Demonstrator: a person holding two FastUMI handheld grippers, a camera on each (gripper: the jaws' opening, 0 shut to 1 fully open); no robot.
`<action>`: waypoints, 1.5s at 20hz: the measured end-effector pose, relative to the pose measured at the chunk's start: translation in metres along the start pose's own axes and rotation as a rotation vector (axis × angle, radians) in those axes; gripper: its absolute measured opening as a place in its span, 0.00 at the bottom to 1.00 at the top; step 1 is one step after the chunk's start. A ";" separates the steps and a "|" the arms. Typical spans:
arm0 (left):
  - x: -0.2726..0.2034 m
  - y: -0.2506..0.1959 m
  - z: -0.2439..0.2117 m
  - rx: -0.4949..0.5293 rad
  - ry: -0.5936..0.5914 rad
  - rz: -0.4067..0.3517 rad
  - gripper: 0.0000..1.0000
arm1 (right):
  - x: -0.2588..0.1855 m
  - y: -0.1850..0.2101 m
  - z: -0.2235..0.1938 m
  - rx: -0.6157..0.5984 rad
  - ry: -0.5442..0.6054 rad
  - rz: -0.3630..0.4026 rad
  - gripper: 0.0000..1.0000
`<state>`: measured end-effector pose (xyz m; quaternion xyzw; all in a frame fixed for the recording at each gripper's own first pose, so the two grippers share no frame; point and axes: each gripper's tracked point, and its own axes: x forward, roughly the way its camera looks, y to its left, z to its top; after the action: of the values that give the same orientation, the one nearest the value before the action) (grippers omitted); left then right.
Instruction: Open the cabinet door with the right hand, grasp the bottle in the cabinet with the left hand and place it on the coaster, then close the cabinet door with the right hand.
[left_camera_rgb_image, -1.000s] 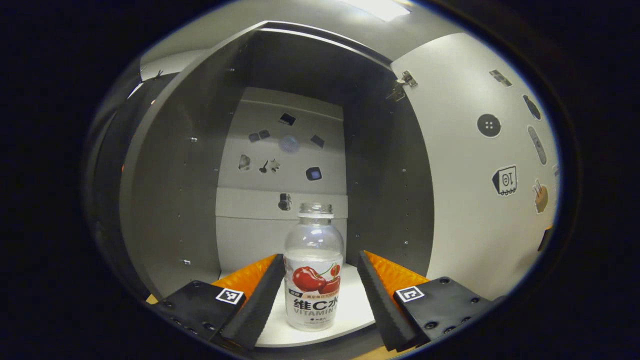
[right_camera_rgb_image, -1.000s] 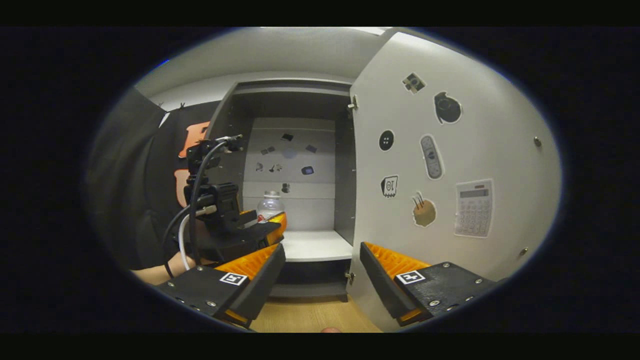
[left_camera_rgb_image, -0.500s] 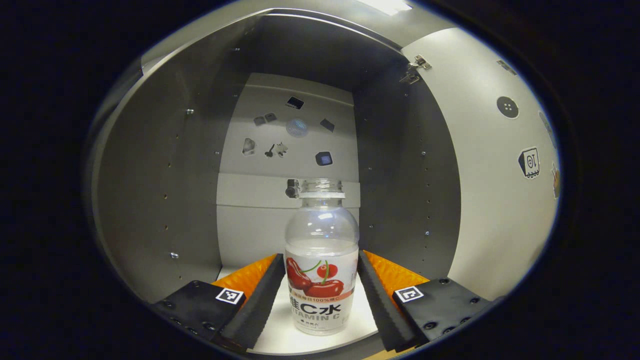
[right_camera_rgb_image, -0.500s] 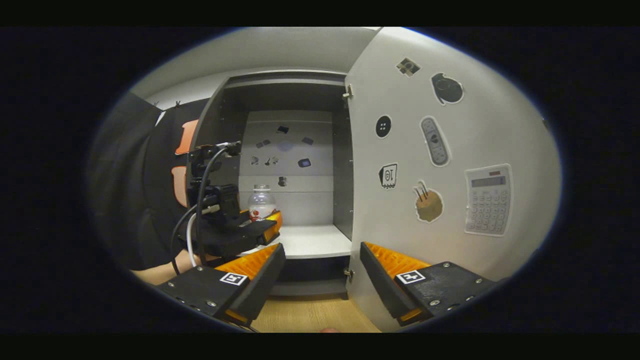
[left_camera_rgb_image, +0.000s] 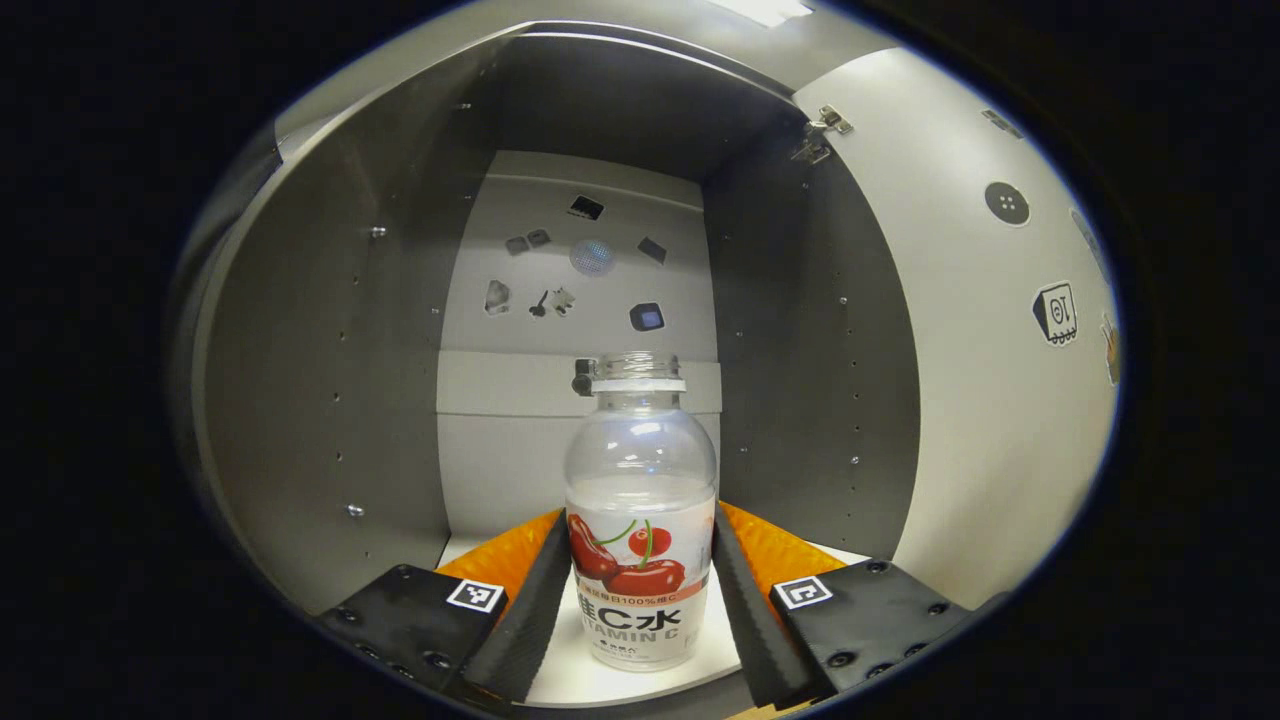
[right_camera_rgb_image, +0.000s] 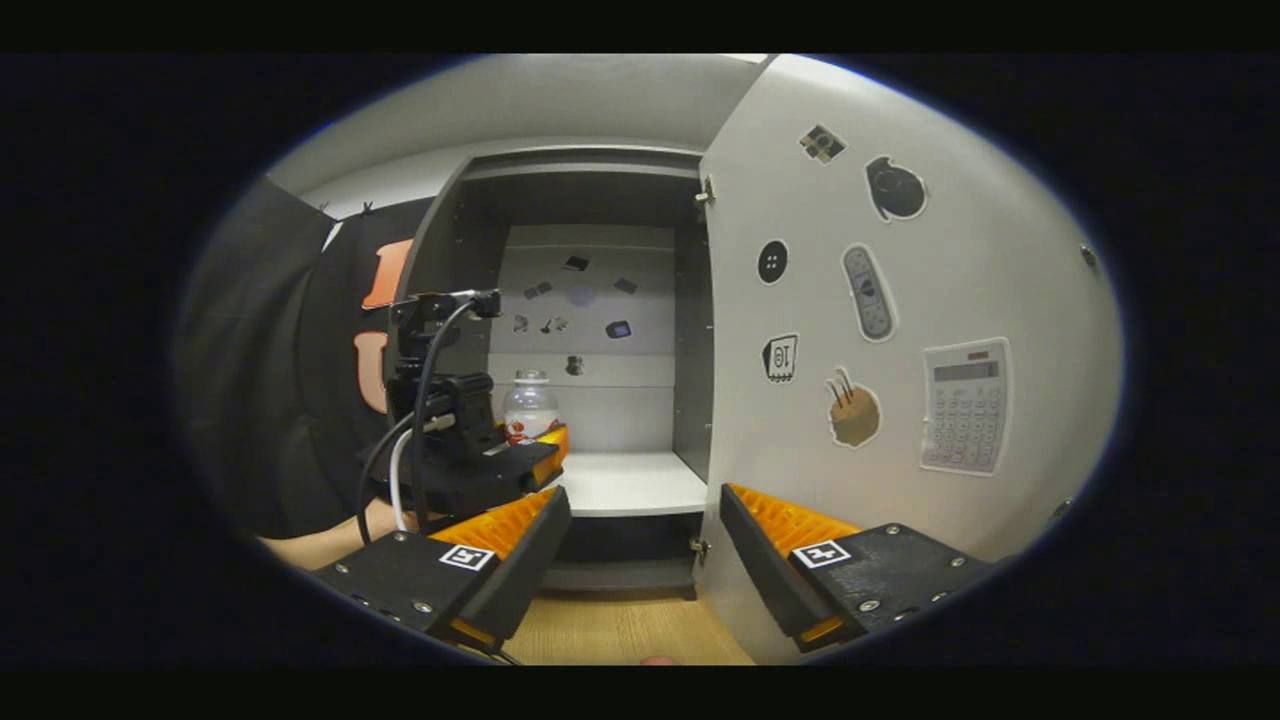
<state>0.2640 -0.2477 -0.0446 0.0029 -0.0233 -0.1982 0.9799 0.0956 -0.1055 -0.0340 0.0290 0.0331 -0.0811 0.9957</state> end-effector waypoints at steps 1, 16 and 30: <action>-0.004 -0.001 0.003 -0.001 -0.012 0.003 0.83 | -0.003 -0.001 0.001 -0.003 -0.003 0.004 0.93; -0.140 0.008 0.021 0.024 -0.034 0.149 0.81 | -0.083 0.027 0.012 -0.031 -0.044 0.232 0.93; -0.295 0.053 -0.052 0.109 -0.010 0.290 0.82 | -0.110 0.090 -0.024 -0.033 0.006 0.417 0.93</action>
<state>0.0158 -0.0850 -0.1084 0.0519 -0.0392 -0.0529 0.9965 0.0008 0.0020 -0.0453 0.0191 0.0304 0.1277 0.9912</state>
